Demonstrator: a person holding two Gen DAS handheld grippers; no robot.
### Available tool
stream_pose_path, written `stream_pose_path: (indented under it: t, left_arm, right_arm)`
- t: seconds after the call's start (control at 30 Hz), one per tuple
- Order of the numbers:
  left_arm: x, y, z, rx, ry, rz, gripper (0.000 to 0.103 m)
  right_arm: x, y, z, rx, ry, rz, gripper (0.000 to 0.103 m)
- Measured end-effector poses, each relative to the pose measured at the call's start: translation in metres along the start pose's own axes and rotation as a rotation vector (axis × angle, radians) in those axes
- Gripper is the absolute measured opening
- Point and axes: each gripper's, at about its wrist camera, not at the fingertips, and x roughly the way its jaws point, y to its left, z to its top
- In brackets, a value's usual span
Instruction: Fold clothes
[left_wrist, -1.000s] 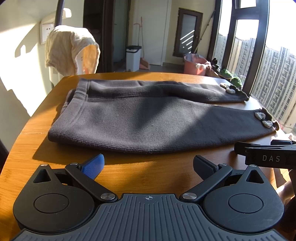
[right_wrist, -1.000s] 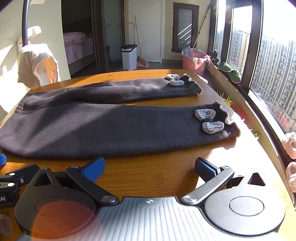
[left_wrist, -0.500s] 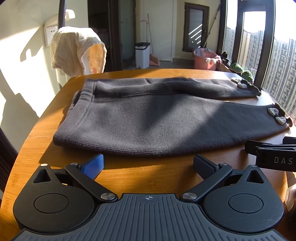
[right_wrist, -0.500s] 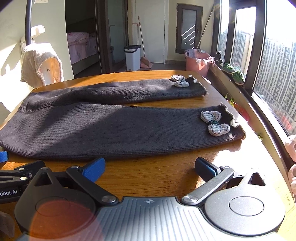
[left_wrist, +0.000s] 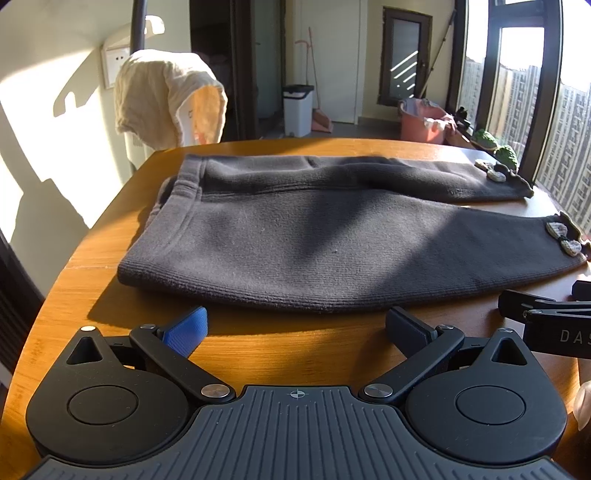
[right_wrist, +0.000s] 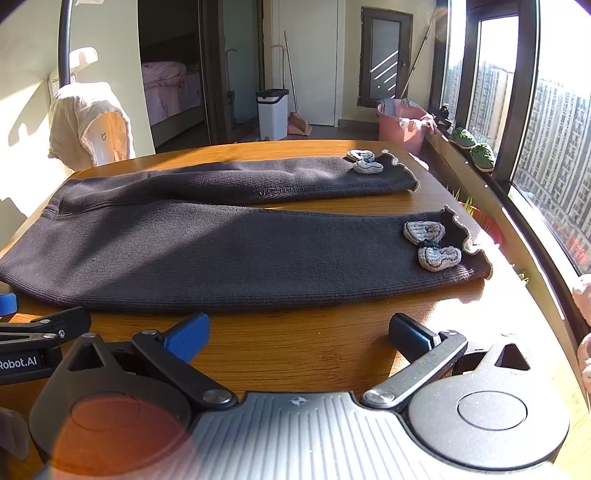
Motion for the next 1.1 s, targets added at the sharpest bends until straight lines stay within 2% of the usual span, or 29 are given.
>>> stream_pose_path:
  t: [0.27, 0.6, 1.1]
  left_arm:
    - [0.0012, -0.0002, 0.0014, -0.009, 0.004, 0.01, 0.103]
    - [0.0023, 0.0004, 0.003, -0.006, 0.013, 0.005, 0.103]
    - [0.0023, 0.0005, 0.0027, -0.007, 0.01, 0.008, 0.103]
  right_arm:
    - [-0.0028, -0.0069, -0.0019, -0.045, 0.007, 0.048, 0.103]
    - [0.0039, -0.0061, 0.0078, -0.034, 0.037, 0.036, 0.103]
    - [0.0027, -0.006, 0.0069, -0.044, 0.026, 0.049, 0.103]
